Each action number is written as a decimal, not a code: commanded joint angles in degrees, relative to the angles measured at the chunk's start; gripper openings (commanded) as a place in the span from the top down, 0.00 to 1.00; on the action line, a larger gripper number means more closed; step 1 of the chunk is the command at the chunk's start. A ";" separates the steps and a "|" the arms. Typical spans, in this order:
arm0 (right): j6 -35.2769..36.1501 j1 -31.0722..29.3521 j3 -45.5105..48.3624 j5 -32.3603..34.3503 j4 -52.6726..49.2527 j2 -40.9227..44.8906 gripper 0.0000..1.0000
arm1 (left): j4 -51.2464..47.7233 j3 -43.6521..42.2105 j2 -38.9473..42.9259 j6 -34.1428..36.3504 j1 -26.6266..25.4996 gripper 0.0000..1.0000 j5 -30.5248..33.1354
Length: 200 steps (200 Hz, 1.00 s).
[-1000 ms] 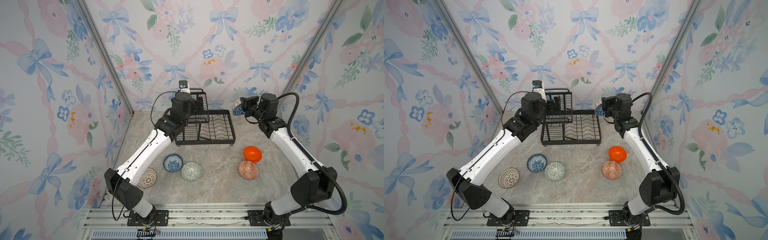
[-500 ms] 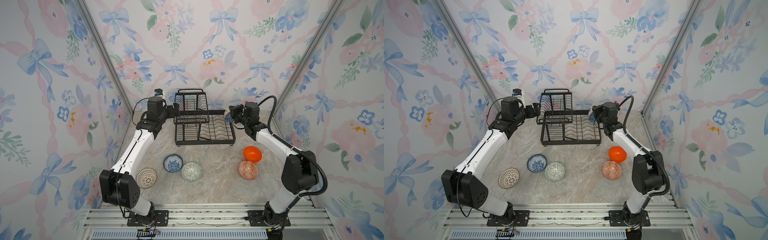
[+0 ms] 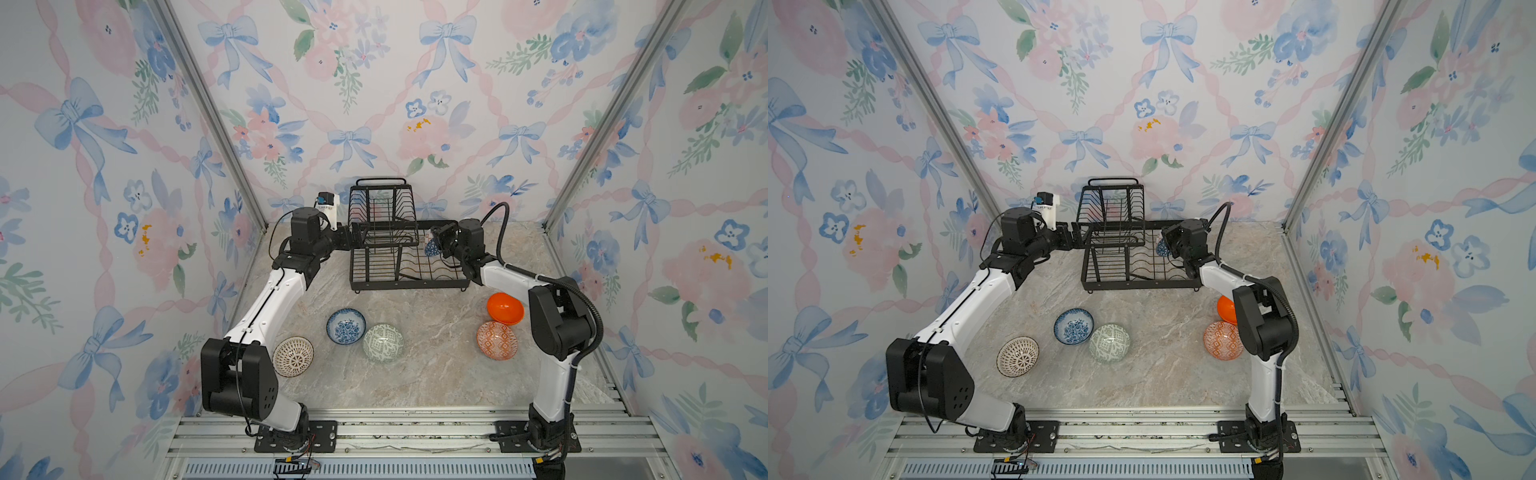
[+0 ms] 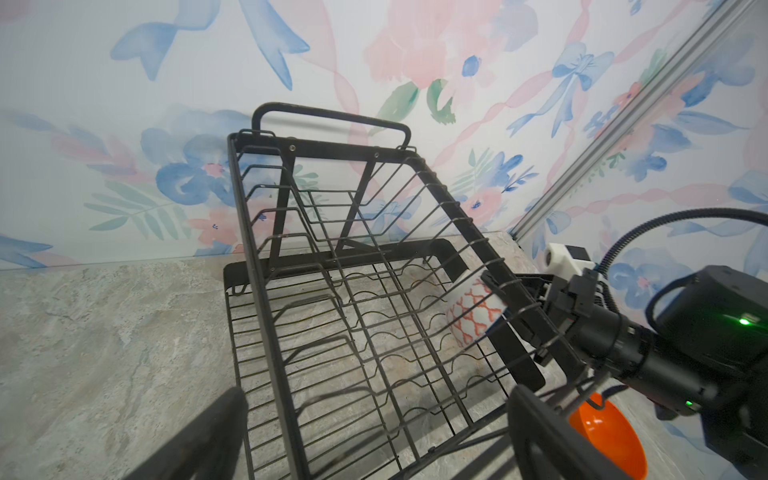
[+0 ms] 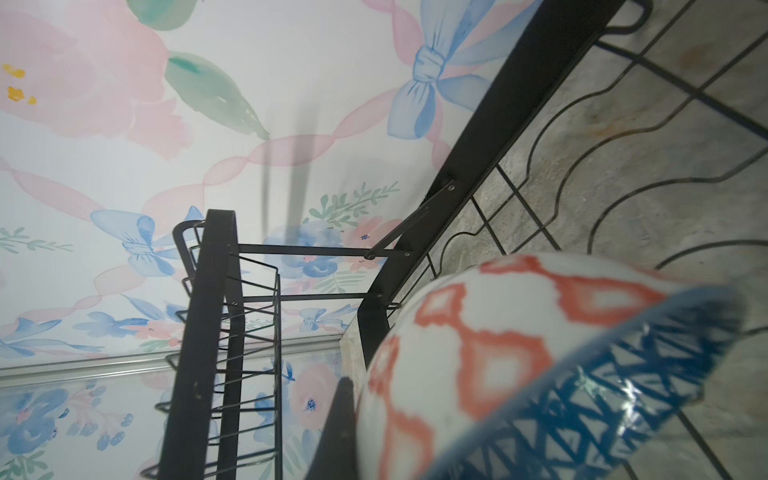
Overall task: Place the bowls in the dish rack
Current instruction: 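Open the left gripper and draw it back while the right holds the bowl, then carry the blue bowl over the rack's slots with the right gripper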
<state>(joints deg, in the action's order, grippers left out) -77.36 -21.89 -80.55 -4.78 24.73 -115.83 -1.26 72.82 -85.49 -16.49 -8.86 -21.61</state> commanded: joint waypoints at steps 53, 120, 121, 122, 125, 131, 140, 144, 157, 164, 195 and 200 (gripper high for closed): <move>-2.98 -1.89 -11.57 -1.90 9.28 -8.56 1.00 | -2.15 -0.61 4.50 10.64 -0.70 0.02 -3.34; -6.22 -2.95 -20.92 -1.29 8.97 -17.20 1.00 | -7.94 5.95 1.07 21.37 -4.26 0.02 2.56; -6.22 -2.97 -21.07 -1.38 8.95 -17.31 1.00 | -7.95 6.03 1.09 21.44 -4.33 0.02 2.68; -6.31 -2.93 -21.28 -1.38 8.90 -17.45 1.00 | -7.96 6.02 1.02 21.47 -4.33 0.02 2.74; -6.39 -3.01 -21.80 -1.49 8.79 -17.76 1.00 | -8.04 6.24 0.83 21.62 -4.54 0.02 2.92; -6.38 -3.13 -22.69 -1.72 8.90 -18.53 1.00 | -8.16 6.52 0.56 21.85 -4.94 0.02 3.07; -6.38 -3.24 -24.10 -2.12 8.94 -19.75 1.00 | -8.34 6.85 0.10 22.19 -5.64 0.02 3.42; -6.46 -3.42 -24.70 -2.22 8.93 -20.14 1.00 | -8.45 7.02 -0.23 22.38 -5.85 0.02 3.58; -7.00 -3.57 -26.28 -1.94 9.27 -21.55 1.00 | -8.81 7.50 -1.08 23.13 -6.76 0.02 4.57; -7.25 -3.60 -27.00 -1.70 9.58 -22.27 1.00 | -8.78 7.56 -1.48 23.44 -7.12 0.02 5.11; -9.30 -3.64 -30.74 -1.19 9.62 -25.17 1.00 | -9.08 8.98 -3.26 23.27 -7.54 0.02 5.88; -9.38 -3.66 -31.33 -1.11 9.55 -25.61 1.00 | -9.22 9.28 -3.59 23.32 -7.69 0.02 6.03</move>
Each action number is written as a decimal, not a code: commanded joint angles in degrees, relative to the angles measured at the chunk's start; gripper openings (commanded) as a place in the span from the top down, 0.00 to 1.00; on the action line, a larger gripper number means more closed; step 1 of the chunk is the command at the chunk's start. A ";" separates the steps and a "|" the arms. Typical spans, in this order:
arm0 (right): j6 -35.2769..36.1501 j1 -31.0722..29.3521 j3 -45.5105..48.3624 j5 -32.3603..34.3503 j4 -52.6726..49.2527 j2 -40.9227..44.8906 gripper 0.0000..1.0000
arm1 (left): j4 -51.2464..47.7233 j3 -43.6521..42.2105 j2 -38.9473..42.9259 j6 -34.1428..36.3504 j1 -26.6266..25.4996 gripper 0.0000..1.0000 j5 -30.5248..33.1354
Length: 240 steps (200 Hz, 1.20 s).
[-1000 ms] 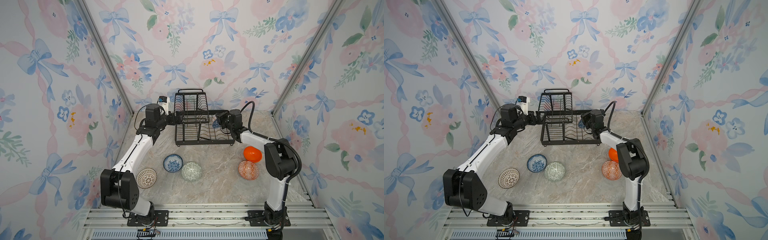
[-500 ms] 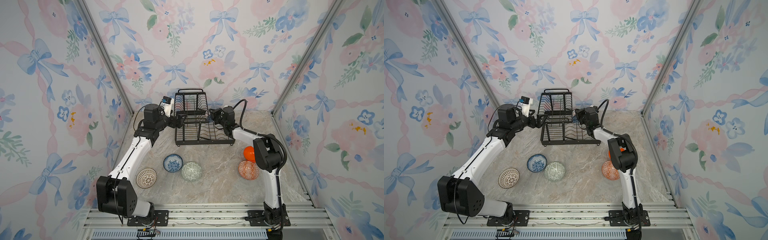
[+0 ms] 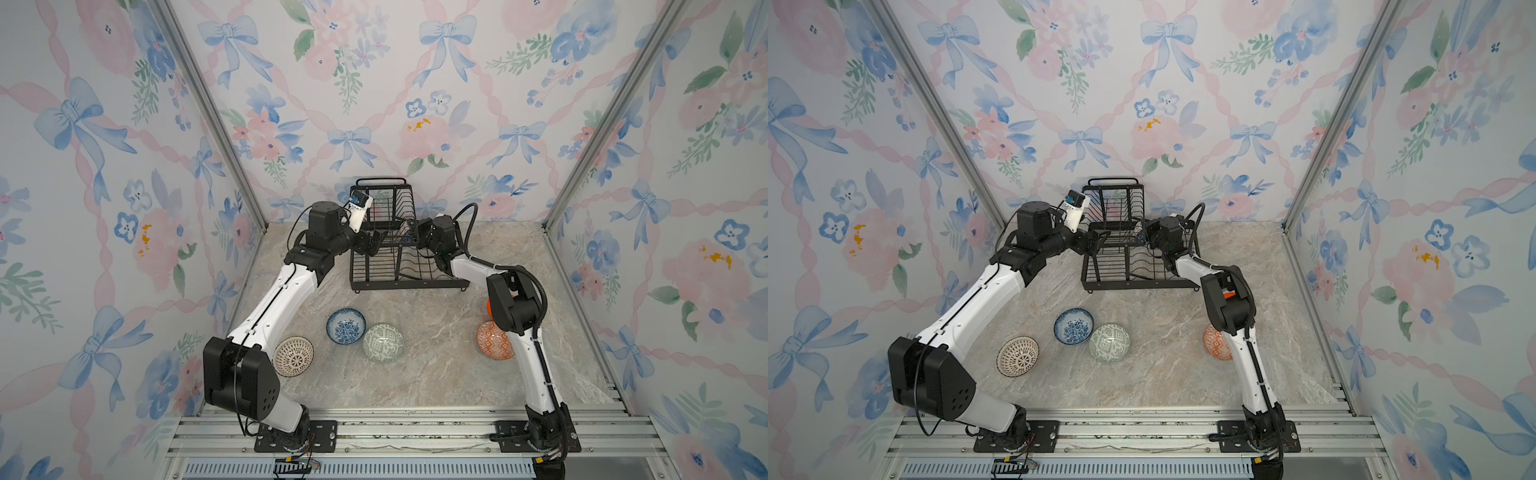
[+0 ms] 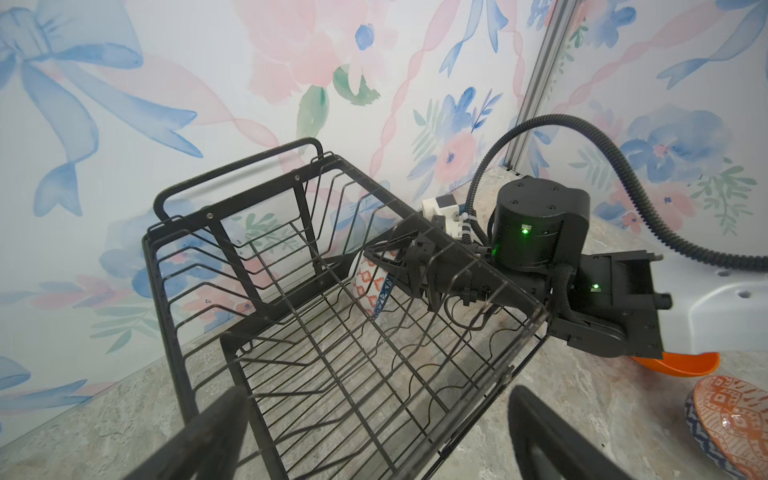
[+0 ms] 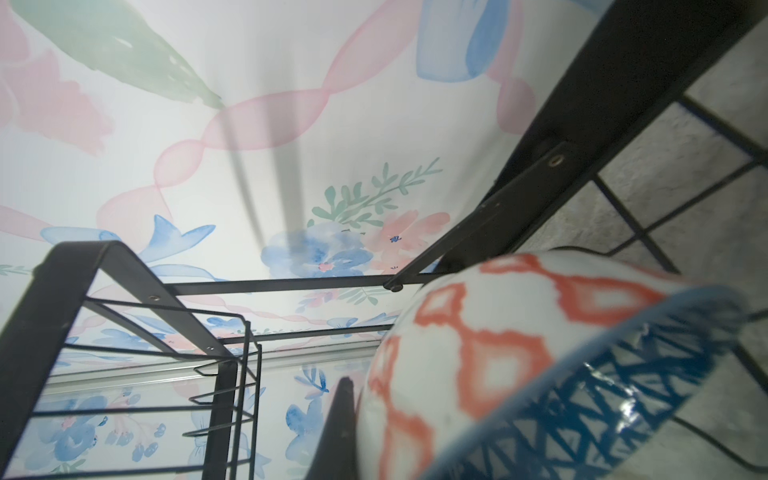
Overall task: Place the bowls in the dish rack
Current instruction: 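Carry the blue bowl over the rack's slots with the right gripper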
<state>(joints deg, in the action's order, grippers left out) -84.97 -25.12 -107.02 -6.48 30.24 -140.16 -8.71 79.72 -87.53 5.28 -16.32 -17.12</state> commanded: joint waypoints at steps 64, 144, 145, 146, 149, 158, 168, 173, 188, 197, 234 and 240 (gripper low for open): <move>-2.46 -0.60 -10.22 1.47 3.88 -5.71 1.00 | -1.69 3.25 -3.02 1.29 -0.87 0.02 2.17; -3.89 -1.22 -8.65 3.80 9.16 -7.09 1.00 | -1.71 3.79 -3.56 0.76 -1.64 0.02 2.45; -3.89 -1.23 -8.64 3.87 9.28 -7.08 1.00 | -1.73 3.78 -3.59 0.77 -1.67 0.02 2.45; -3.93 -1.24 -8.64 3.94 9.30 -7.11 1.00 | -1.69 3.78 -3.60 0.74 -1.73 0.02 2.45; -4.08 -1.22 -8.69 4.01 9.40 -7.14 1.00 | -1.74 3.75 -3.65 0.76 -1.77 0.02 2.49; -4.50 -1.22 -8.64 4.52 9.80 -7.49 1.00 | -1.75 3.69 -3.72 0.76 -1.78 0.02 2.47; -5.08 -1.28 -8.40 5.36 10.66 -7.80 1.00 | -1.82 3.55 -3.82 0.73 -1.85 0.02 2.49; -5.41 -1.29 -8.31 5.73 10.99 -8.06 1.00 | -1.82 3.51 -3.93 0.72 -1.90 0.02 2.50; -6.43 -1.36 -8.29 6.80 11.61 -8.67 1.00 | -1.77 3.42 -4.04 0.71 -1.96 0.02 2.45; -6.61 -1.38 -8.60 7.14 11.64 -9.11 1.00 | -1.71 3.42 -4.04 0.71 -1.88 0.02 2.43; -6.61 -1.40 -10.20 6.83 10.65 -10.22 1.00 | -1.75 2.83 -3.80 0.88 -1.94 0.02 2.80; -6.62 -1.40 -10.22 6.79 10.59 -10.30 1.00 | -1.75 2.73 -3.75 1.00 -1.88 0.02 2.92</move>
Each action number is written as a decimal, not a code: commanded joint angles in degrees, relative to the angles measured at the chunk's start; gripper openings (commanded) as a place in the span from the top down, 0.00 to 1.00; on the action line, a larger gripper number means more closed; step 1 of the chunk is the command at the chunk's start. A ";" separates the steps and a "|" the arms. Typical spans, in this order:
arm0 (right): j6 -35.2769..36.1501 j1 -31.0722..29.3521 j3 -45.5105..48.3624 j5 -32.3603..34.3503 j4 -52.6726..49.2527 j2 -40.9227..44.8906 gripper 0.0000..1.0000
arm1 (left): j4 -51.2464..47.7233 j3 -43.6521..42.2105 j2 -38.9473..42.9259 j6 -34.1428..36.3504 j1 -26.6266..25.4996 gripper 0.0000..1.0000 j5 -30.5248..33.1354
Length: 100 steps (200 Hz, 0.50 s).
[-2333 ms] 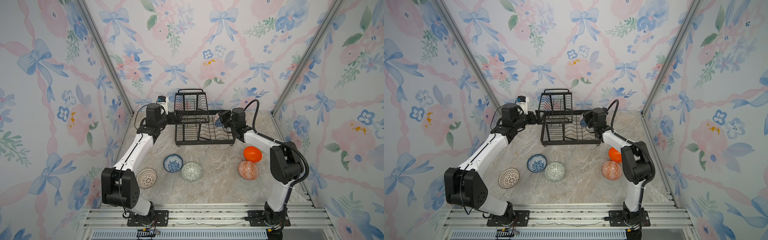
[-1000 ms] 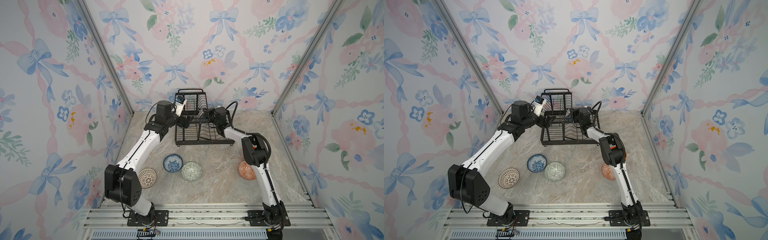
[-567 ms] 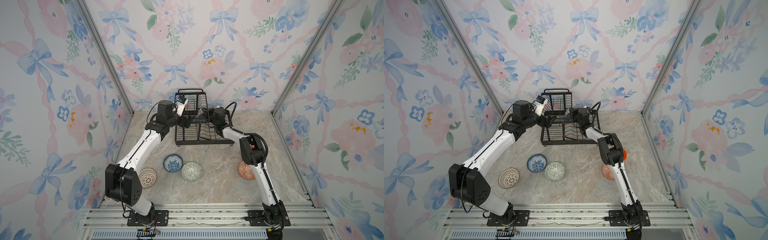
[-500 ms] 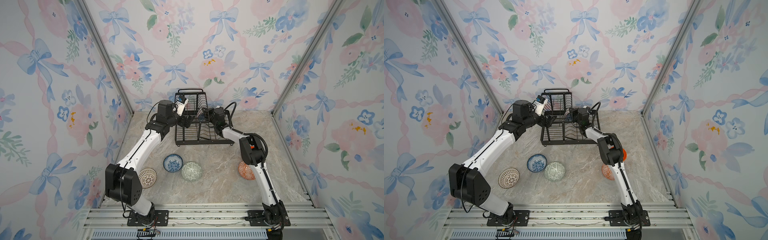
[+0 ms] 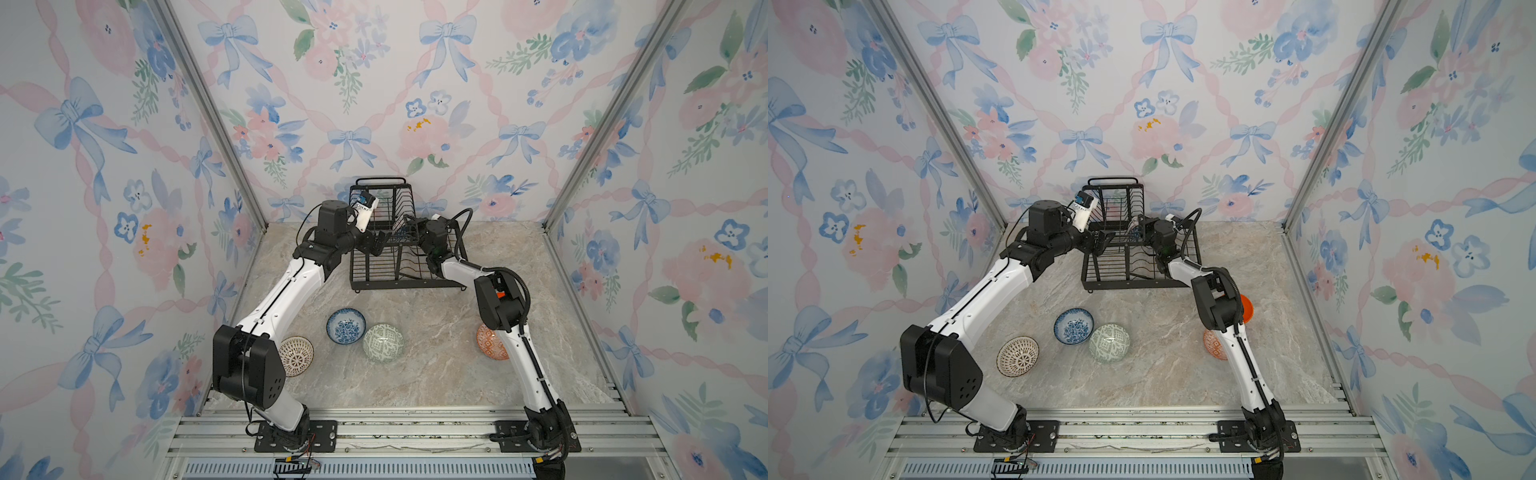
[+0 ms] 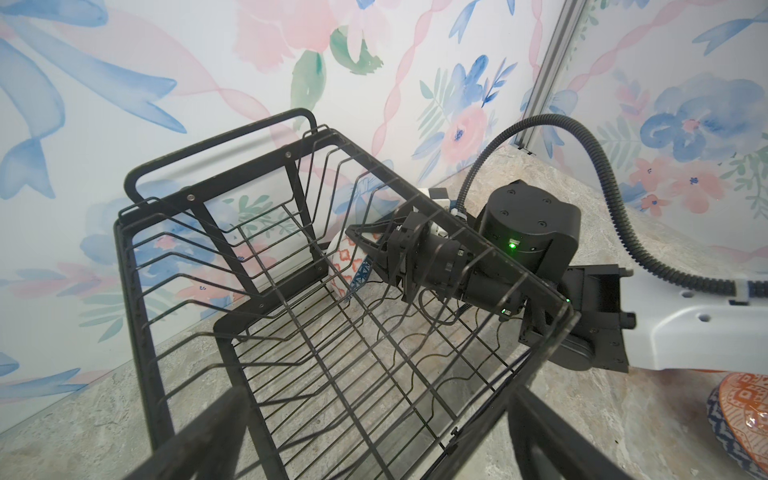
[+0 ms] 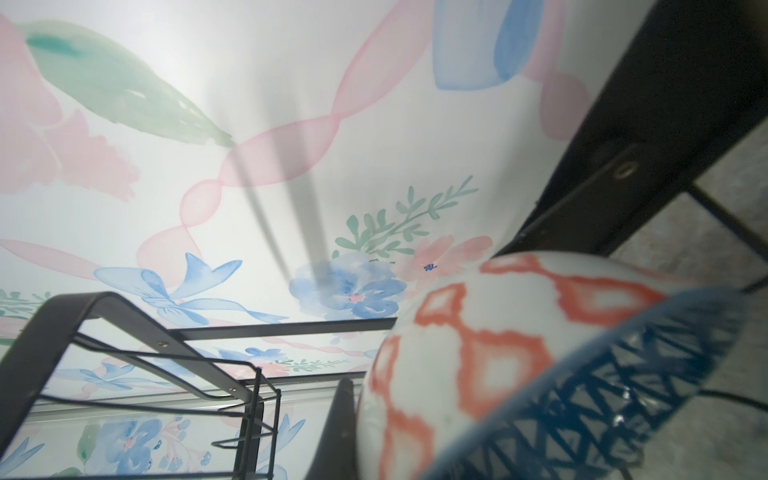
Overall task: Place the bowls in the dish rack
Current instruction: 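Carry the blue bowl over the rack's slots with the right gripper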
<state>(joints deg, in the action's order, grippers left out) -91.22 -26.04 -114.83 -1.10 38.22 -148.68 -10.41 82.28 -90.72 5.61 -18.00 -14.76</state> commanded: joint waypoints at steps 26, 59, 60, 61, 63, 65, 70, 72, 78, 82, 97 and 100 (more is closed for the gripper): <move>-0.57 -0.52 -1.71 1.80 3.09 -1.81 1.00 | -0.13 -0.36 -0.17 0.77 -0.20 0.02 0.96; -0.93 -0.66 -1.16 2.55 4.44 -2.23 1.00 | -0.21 -0.47 -0.31 0.67 -0.24 0.02 1.05; -0.96 -0.67 -1.17 2.57 4.47 -2.23 1.00 | -0.22 -0.46 -0.28 0.65 -0.22 0.02 1.05; -0.97 -0.72 -1.18 2.59 4.53 -2.23 1.00 | -0.17 -0.46 -0.26 0.69 -0.21 0.02 1.05; -0.93 -0.75 -1.12 2.66 4.68 -2.23 1.00 | -0.16 -0.41 -0.34 0.71 -0.20 0.02 1.05; -0.97 -0.76 -1.11 2.68 4.79 -2.23 1.00 | -0.21 -0.42 -0.34 0.72 -0.26 0.02 1.01; -0.95 -0.69 -0.96 2.89 5.12 -2.34 1.00 | -0.18 -0.22 -0.51 0.58 -0.20 0.02 0.99; -1.02 -0.72 -0.91 3.02 5.25 -2.39 1.00 | -0.21 -0.20 -0.51 0.60 -0.20 0.02 0.97; -1.18 -0.81 -0.63 3.33 5.87 -2.54 1.00 | -0.15 -0.04 -0.70 0.54 -0.24 0.02 1.04; -1.23 -0.82 -0.41 3.68 6.36 -2.59 1.00 | -0.14 0.07 -0.82 0.51 -0.25 0.02 0.97; -1.94 -1.08 1.13 6.28 10.23 -2.89 1.00 | -0.17 0.40 -1.10 0.33 -0.27 0.02 0.89; -2.03 -1.15 1.35 6.64 10.59 -2.92 1.00 | -0.16 0.42 -1.12 0.30 -0.27 0.02 0.88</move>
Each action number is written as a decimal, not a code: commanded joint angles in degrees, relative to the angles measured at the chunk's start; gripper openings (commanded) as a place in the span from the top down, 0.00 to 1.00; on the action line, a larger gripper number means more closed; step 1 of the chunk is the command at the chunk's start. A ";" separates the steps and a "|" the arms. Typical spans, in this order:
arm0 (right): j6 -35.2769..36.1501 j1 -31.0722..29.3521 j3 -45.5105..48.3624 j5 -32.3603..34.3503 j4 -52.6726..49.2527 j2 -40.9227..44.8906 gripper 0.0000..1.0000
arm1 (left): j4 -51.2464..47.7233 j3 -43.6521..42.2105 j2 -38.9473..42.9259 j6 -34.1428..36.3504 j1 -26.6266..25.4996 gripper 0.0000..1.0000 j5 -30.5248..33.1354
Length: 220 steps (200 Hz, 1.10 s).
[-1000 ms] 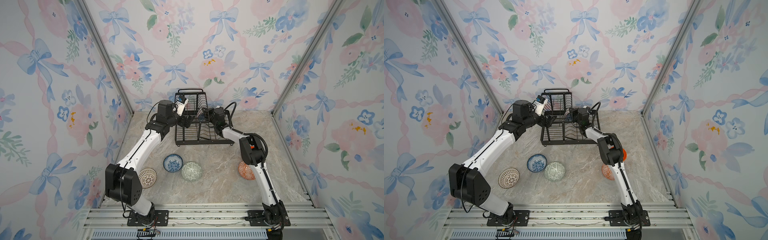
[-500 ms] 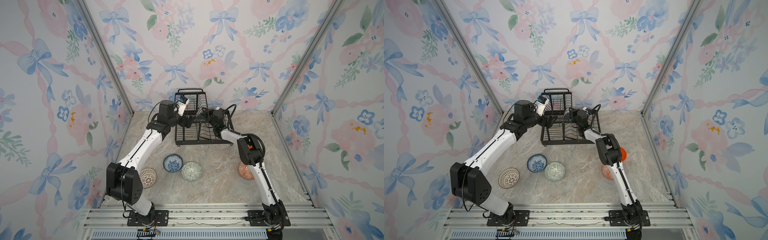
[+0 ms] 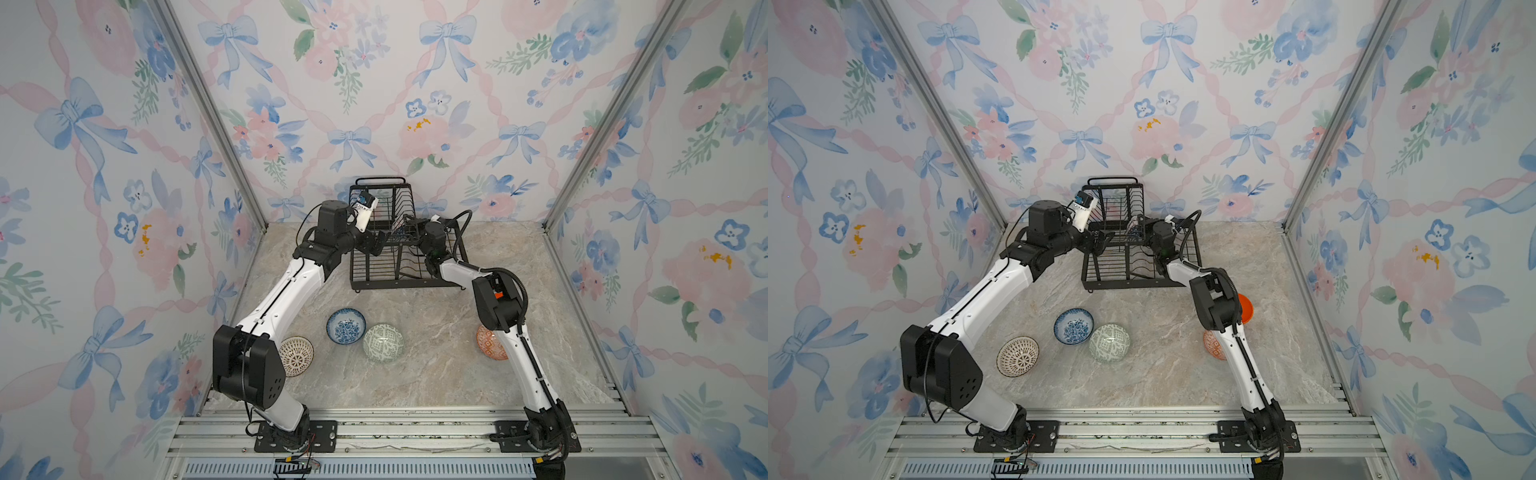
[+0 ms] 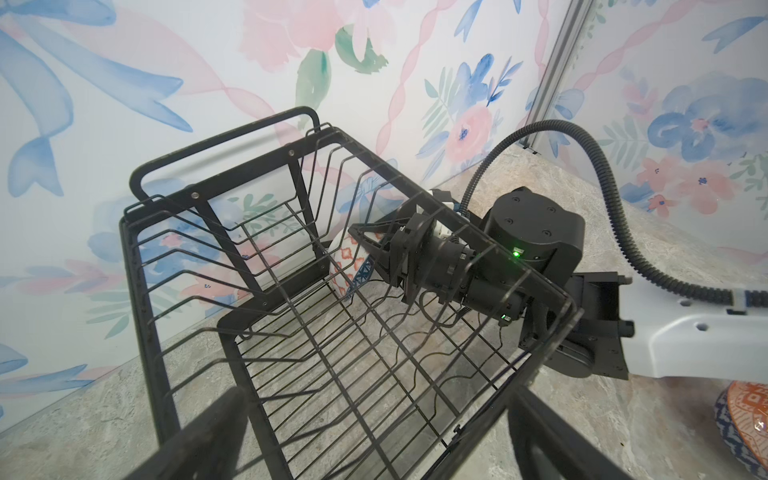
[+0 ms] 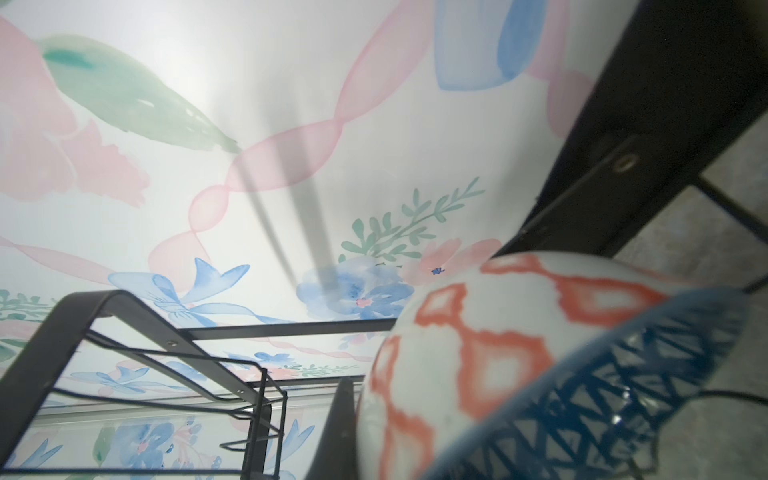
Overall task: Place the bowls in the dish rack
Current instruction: 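Carry the blue bowl over the rack's slots with the right gripper, then lower the blue bowl upright into a rack slot with the right gripper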
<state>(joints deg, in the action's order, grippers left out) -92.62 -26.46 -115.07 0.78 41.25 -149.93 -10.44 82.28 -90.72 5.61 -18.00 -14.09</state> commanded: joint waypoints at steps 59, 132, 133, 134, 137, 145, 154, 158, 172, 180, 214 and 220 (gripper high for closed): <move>-0.64 -1.02 3.40 5.51 8.21 -1.14 1.00 | -0.18 0.33 -1.53 -0.27 -0.42 0.02 0.07; -2.12 -1.77 6.93 6.87 9.56 -0.86 1.00 | -0.13 0.67 -1.83 -0.42 -0.77 0.02 0.11; -2.17 -1.76 6.94 6.87 9.60 -0.83 1.00 | -0.12 0.68 -1.83 -0.42 -0.79 0.02 0.11; -2.19 -1.76 6.91 6.87 9.61 -0.86 1.00 | -0.11 0.68 -1.79 -0.46 -0.76 0.02 0.11; -2.26 -1.76 6.82 6.87 9.62 -1.01 1.00 | -0.11 0.71 -1.82 -0.43 -0.84 0.02 0.19; -2.46 -1.78 6.60 6.85 9.72 -1.29 1.00 | -0.11 0.77 -1.81 -0.46 -0.84 0.02 0.25; -2.57 -1.76 6.52 6.87 9.72 -1.46 1.00 | -0.12 0.86 -1.83 -0.46 -0.85 0.02 0.36; -2.54 -1.77 6.47 6.87 9.72 -1.56 1.00 | -0.18 0.82 -1.81 -0.45 -0.95 0.02 0.42; -2.25 -1.82 6.29 6.70 9.51 -1.54 1.00 | -0.16 0.95 -1.83 -0.41 -0.92 0.02 0.53; -2.05 -1.84 6.19 6.69 9.38 -1.60 1.00 | -0.17 0.94 -1.76 -0.41 -0.92 0.02 0.49; -1.73 -2.10 5.11 6.33 8.78 -2.28 1.00 | -0.13 0.75 -1.60 -0.40 -0.91 0.02 0.53; -1.76 -2.18 4.94 6.32 8.76 -2.53 1.00 | -0.15 0.69 -1.52 -0.39 -1.02 0.02 0.46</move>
<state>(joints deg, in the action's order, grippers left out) -94.74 -27.40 -109.47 7.60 51.90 -150.26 -10.44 82.28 -91.68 5.54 -18.79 -14.26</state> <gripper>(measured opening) 0.073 0.979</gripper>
